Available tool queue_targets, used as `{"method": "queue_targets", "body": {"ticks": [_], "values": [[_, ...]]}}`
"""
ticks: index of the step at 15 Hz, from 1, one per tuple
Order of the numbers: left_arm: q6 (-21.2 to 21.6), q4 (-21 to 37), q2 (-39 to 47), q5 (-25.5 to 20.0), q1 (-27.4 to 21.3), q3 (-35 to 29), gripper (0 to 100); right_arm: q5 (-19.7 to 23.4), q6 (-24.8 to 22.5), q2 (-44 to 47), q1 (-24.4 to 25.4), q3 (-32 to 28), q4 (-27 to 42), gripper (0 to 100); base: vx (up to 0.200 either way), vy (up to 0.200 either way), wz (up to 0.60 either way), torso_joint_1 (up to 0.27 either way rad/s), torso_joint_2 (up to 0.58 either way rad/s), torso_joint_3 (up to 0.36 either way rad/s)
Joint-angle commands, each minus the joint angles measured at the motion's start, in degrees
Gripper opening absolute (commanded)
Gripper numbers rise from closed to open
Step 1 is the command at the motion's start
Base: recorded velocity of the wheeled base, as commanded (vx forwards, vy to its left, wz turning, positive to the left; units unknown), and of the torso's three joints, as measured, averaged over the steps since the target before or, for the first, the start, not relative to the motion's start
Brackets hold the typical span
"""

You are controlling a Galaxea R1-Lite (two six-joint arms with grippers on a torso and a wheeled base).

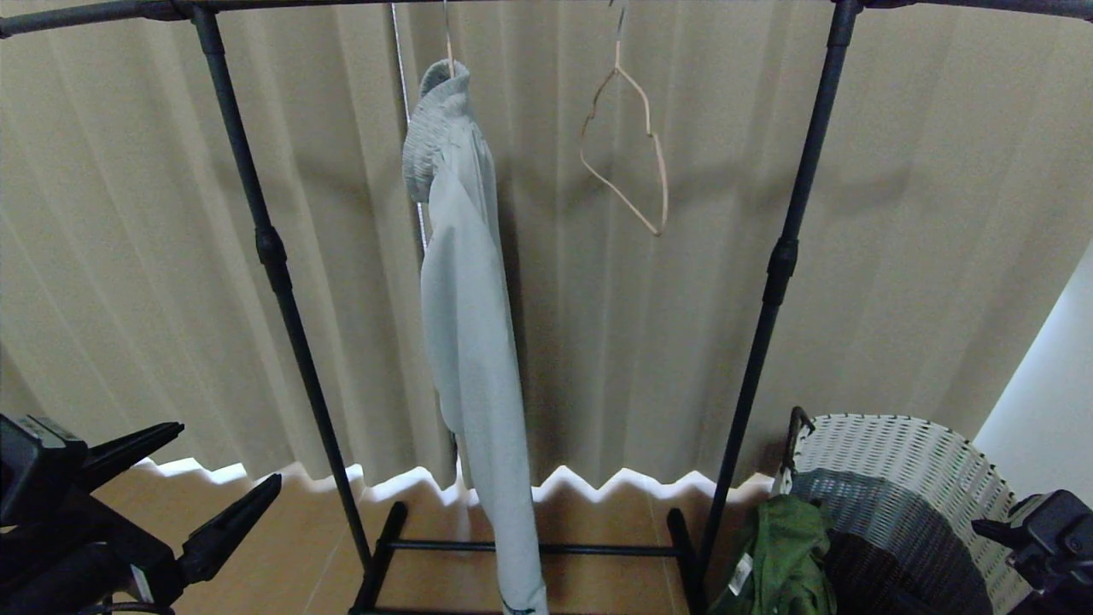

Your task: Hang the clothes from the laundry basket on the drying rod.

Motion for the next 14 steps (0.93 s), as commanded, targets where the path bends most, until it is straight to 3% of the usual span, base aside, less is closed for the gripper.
{"method": "queue_targets", "body": {"ticks": [1, 6, 12, 14], "values": [[-0.01, -0.02, 0.15, 0.01, 0.01, -0.06, 100, -1.68, -0.03, 0.24, -0.04, 0.02, 0.17, 100, 0.0, 0.0, 0.0, 0.0, 0.0, 0.0], [-0.19, 0.07, 0.15, 0.01, 0.01, -0.06, 100, -3.97, -0.03, 0.76, -0.04, -0.06, 0.34, 100, 0.0, 0.0, 0.0, 0.0, 0.0, 0.0], [-0.1, 0.07, 0.33, -0.17, -0.52, 0.12, 100, -4.5, 0.06, 2.43, -0.48, -0.06, 0.52, 100, 0.2, 0.0, 0.0, 0.002, 0.0, 0.006], [-0.19, 0.07, 0.15, -0.17, -3.5, 0.47, 100, -4.41, 0.06, 5.6, -1.97, -0.85, 0.43, 100, 0.0, 0.0, 0.0, 0.0, 0.0, 0.0]]}}
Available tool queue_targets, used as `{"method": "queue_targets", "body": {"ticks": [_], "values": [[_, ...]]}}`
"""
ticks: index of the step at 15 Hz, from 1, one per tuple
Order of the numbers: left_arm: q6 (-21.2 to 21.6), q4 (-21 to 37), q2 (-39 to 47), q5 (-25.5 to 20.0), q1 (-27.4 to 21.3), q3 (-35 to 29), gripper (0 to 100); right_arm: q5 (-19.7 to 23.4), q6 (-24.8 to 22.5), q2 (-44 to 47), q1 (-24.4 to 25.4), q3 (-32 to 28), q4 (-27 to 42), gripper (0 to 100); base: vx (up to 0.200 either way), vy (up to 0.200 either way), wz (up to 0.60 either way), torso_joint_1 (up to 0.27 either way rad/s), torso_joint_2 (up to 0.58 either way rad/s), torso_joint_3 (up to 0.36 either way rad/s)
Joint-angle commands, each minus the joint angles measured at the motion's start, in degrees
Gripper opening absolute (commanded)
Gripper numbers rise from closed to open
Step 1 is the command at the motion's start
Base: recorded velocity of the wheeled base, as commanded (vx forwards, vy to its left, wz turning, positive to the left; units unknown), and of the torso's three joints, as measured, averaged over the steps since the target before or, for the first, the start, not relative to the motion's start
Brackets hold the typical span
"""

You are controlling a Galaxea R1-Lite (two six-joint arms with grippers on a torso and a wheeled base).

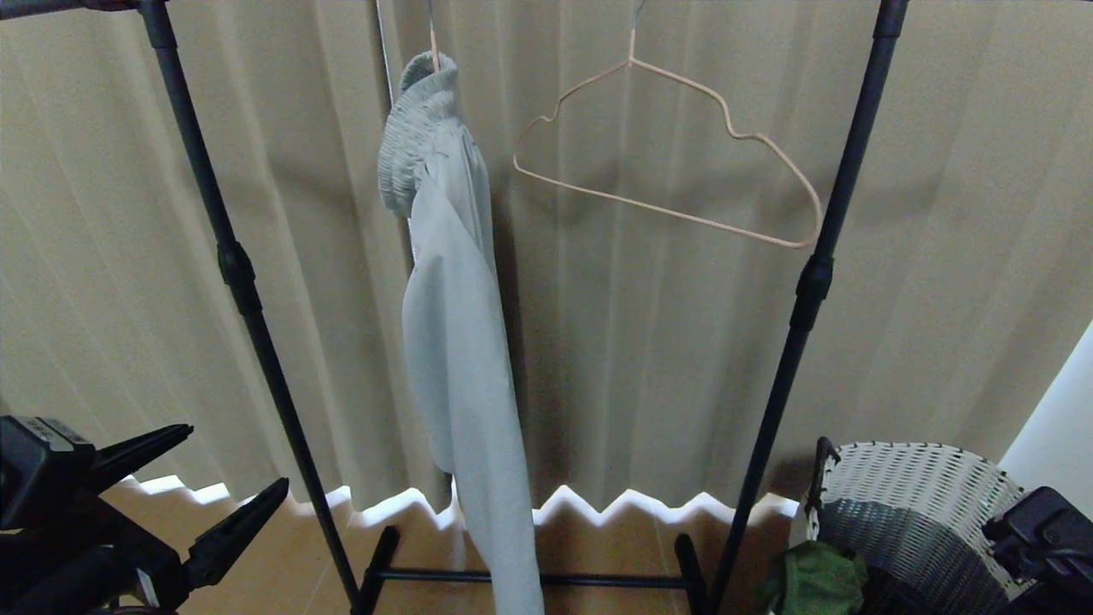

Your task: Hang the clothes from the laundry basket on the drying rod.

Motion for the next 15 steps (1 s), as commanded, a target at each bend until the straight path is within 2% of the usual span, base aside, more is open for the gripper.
{"method": "queue_targets", "body": {"ticks": [1, 2, 3, 4, 5, 7, 8, 10, 15], "values": [[-0.03, 0.0, -0.12, -0.03, -4.37, 0.98, 100, 0.14, -0.04, 8.6, -1.1, -2.37, 0.12, 100, 0.0, 0.0, 0.0, 0.0, 0.0, 0.0], [-0.03, 0.0, -0.12, 0.06, -5.69, 1.15, 100, 0.14, -0.04, 13.17, -1.1, -3.96, 0.03, 100, 0.0, 0.0, 0.0, 0.0, 0.0, 0.0], [-0.03, 0.0, -0.12, 0.06, -5.77, 1.15, 100, 0.14, -0.04, 13.61, -1.1, -4.04, -0.06, 100, 0.0, 0.0, 0.0, 0.0, 0.0, 0.0], [-0.12, -0.09, -0.29, 0.06, -6.04, 1.24, 100, 0.14, 0.14, 23.72, -1.1, -8.53, -0.32, 100, 0.0, 0.0, 0.0, 0.0, 0.0, 0.0], [-0.12, -0.09, -0.73, 0.06, -6.04, 1.33, 100, -0.21, 0.14, 27.59, -0.57, -10.81, -0.06, 100, 0.0, 0.0, 0.0, 0.0, 0.0, 0.0], [-0.47, -0.09, -1.79, 0.06, -6.04, 1.15, 100, -4.08, 0.49, 35.5, 2.24, -15.73, -0.06, 100, 0.0, 0.0, 0.0, 0.0, 0.0, 0.0], [-0.47, -0.09, -1.79, 0.06, -6.04, 1.15, 100, -5.66, 1.46, 37.96, 3.47, -17.67, 0.12, 100, 0.0, 0.0, 0.0, 0.0, 0.0, 0.0], [-0.47, -0.09, -1.52, 0.06, -5.95, 1.07, 100, -5.92, 2.33, 41.12, 5.49, -19.95, 1.79, 100, 0.0, 0.0, 0.0, 0.0, 0.0, 0.0], [-0.47, 0.0, -1.44, -0.03, -6.04, 1.33, 100, -7.33, 6.2, 48.59, 5.23, -23.99, 5.13, 100, 0.0, 0.0, 0.0, 0.0, 0.0, 0.0]]}}
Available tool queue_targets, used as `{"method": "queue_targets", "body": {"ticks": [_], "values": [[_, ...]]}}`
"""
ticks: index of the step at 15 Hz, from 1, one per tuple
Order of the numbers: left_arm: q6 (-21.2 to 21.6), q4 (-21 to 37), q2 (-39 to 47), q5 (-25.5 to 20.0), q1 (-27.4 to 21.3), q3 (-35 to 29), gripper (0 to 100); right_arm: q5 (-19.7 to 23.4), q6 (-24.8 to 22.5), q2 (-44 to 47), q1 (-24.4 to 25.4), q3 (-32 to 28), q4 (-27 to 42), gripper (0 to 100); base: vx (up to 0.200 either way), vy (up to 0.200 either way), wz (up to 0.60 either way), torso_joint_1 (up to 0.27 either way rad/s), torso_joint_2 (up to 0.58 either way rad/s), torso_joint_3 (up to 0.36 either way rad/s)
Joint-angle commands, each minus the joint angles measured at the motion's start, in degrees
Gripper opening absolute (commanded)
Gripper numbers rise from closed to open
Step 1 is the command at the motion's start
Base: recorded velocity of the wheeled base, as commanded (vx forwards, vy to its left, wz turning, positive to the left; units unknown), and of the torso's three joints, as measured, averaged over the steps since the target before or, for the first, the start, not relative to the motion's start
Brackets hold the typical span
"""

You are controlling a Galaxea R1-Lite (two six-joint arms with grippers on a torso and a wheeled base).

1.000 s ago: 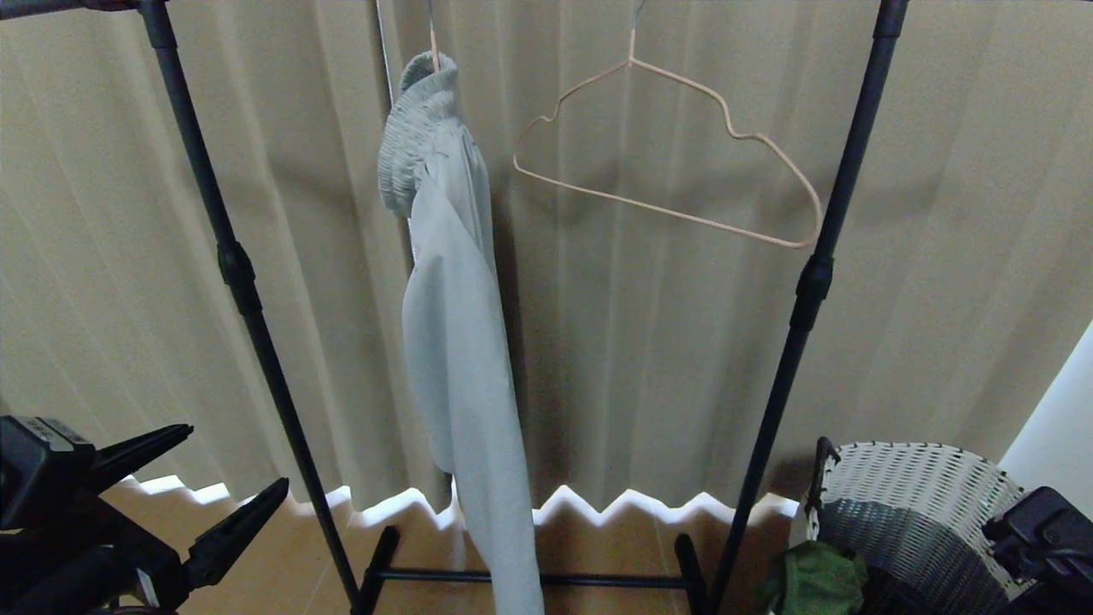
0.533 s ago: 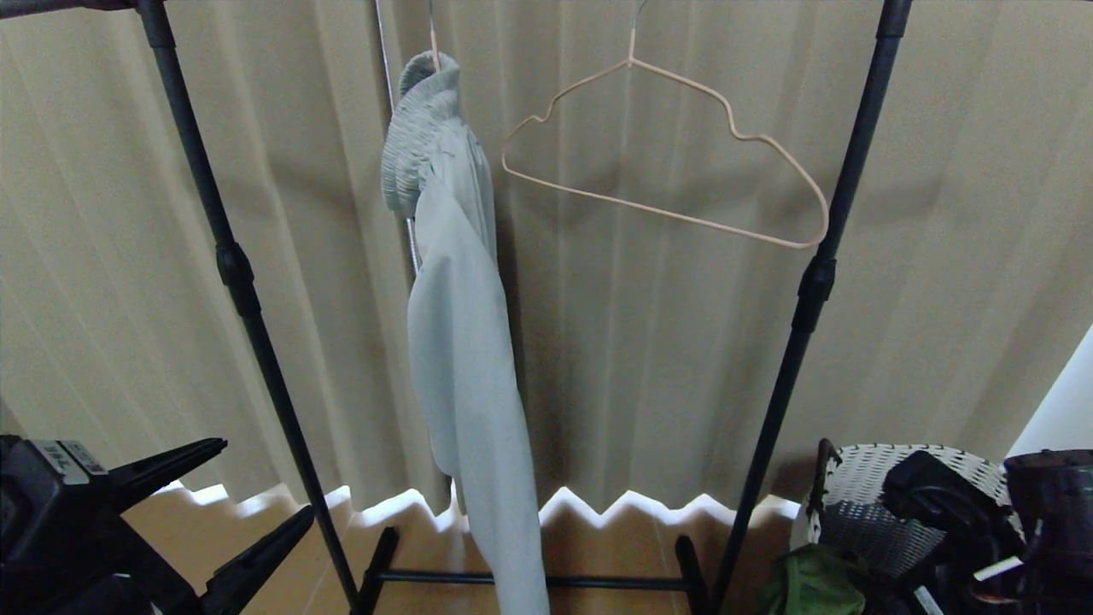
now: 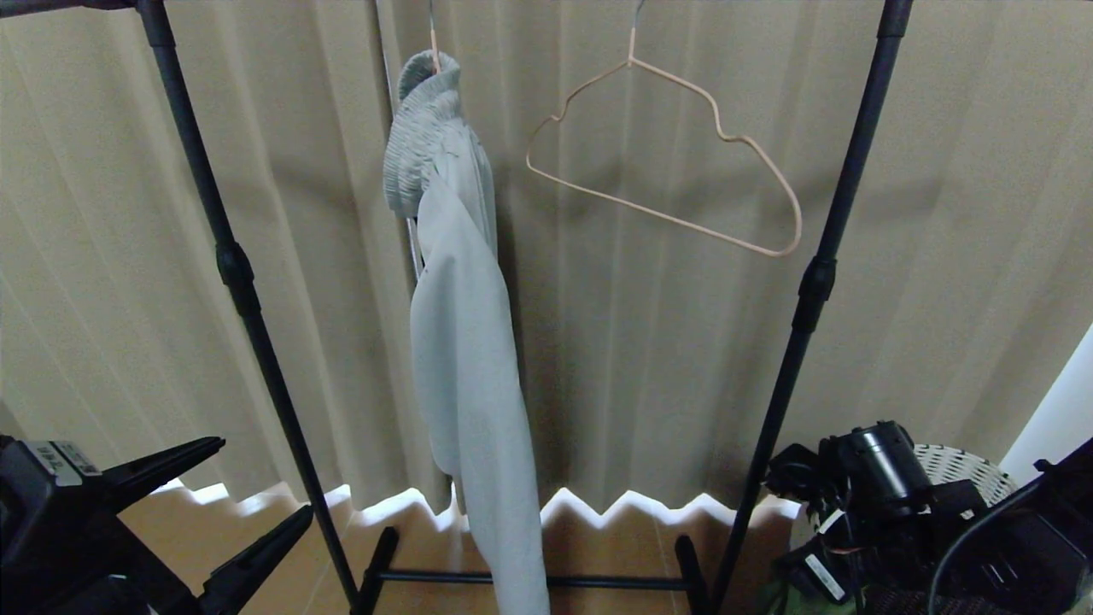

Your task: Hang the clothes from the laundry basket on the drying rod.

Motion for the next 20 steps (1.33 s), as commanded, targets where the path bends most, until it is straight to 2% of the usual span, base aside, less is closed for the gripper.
{"method": "queue_targets", "body": {"ticks": [1, 6, 7, 15, 16, 19, 20], "values": [[0.03, -0.03, 0.01, -0.01, 0.03, 0.06, 100, -1.31, 0.89, 5.87, -0.53, -1.04, 0.05, 100, 0.0, 0.0, 0.0, 0.0, 0.0, 0.0], [0.03, -0.03, 0.01, -0.01, 0.03, 0.06, 100, -1.66, 0.8, 6.57, -1.93, -1.48, 0.14, 100, 0.0, 0.0, 0.0, 0.0, 0.0, 0.0], [0.03, -0.03, 0.01, -0.01, 0.03, 0.06, 100, -1.66, 0.89, 6.3, -2.2, -1.3, 0.14, 0, 0.0, 0.0, 0.0, 0.0, 0.0, 0.0], [0.03, -0.03, -0.16, -0.01, 0.12, 0.06, 100, -1.57, 0.89, 3.49, -2.2, -0.34, 0.23, 0, 0.0, 0.0, 0.0, 0.0, 0.0, 0.0], [0.03, -0.03, -0.16, -0.01, 0.21, 0.06, 100, -1.57, 0.89, 1.3, -2.2, 0.63, 0.23, 0, 0.0, 0.0, 0.0, 0.0, 0.0, 0.0], [0.03, -0.03, -0.07, -0.01, 0.21, 0.15, 100, -1.04, 1.94, -12.68, -2.11, 3.18, 0.05, 0, 0.0, 0.0, 0.0, 0.0, 0.0, 0.0], [0.03, -0.03, -0.07, -0.01, 0.21, 0.15, 100, -0.95, 2.12, -13.38, -2.11, 3.27, 0.05, 0, 0.0, 0.0, 0.0, 0.0, 0.0, 0.0]]}}
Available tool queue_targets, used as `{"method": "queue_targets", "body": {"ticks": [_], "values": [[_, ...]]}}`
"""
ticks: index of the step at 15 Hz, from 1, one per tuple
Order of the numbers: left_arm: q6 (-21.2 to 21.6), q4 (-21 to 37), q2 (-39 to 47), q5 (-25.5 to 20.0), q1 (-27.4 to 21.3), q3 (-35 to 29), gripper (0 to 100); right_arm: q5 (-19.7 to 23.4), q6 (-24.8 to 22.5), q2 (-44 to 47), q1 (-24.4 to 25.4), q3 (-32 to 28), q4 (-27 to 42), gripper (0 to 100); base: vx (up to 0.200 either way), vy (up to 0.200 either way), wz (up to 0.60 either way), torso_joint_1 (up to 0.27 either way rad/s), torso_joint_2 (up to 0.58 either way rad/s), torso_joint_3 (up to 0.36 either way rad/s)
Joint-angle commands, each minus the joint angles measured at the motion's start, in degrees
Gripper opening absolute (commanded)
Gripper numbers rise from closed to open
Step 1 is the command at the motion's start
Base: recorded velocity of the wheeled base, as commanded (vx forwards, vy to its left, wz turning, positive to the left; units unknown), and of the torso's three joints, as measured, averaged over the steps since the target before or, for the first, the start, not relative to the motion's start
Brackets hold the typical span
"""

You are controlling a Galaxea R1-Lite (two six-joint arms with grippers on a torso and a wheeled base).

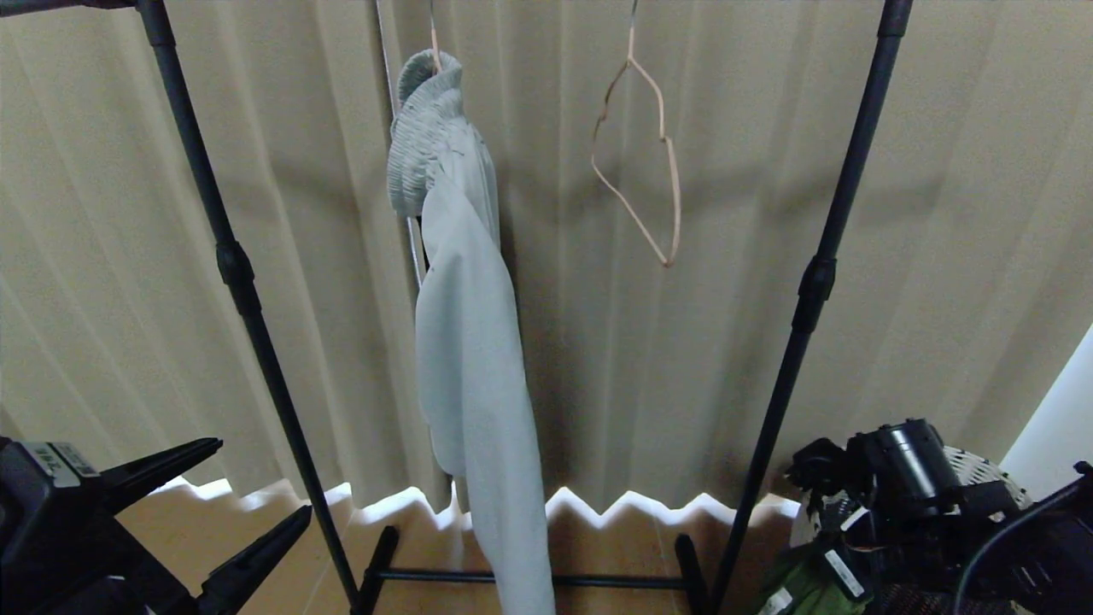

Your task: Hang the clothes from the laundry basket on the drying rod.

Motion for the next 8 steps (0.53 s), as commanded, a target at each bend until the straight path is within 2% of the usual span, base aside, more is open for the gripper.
{"method": "queue_targets", "body": {"ticks": [1, 5, 8], "values": [[0.01, -0.03, 0.25, -0.01, -0.11, 0.19, 100, 0.64, 4.08, -15.61, 1.24, 0.99, -0.61, 0, 0.0, 0.0, 0.0, 0.0, 0.0, 0.0], [0.18, -0.03, -0.54, -0.01, -0.11, 0.63, 100, 2.58, 6.8, -26.94, 6.87, -0.15, -2.28, 0, 0.0, 0.0, 0.0, 0.0, 0.0, 0.0], [0.18, 0.06, -2.92, 0.08, 0.06, 1.16, 100, 2.93, 6.8, -30.37, 9.24, 0.2, -2.28, 0, 0.0, 0.0, 0.0, 0.0, 0.0, 0.0]]}}
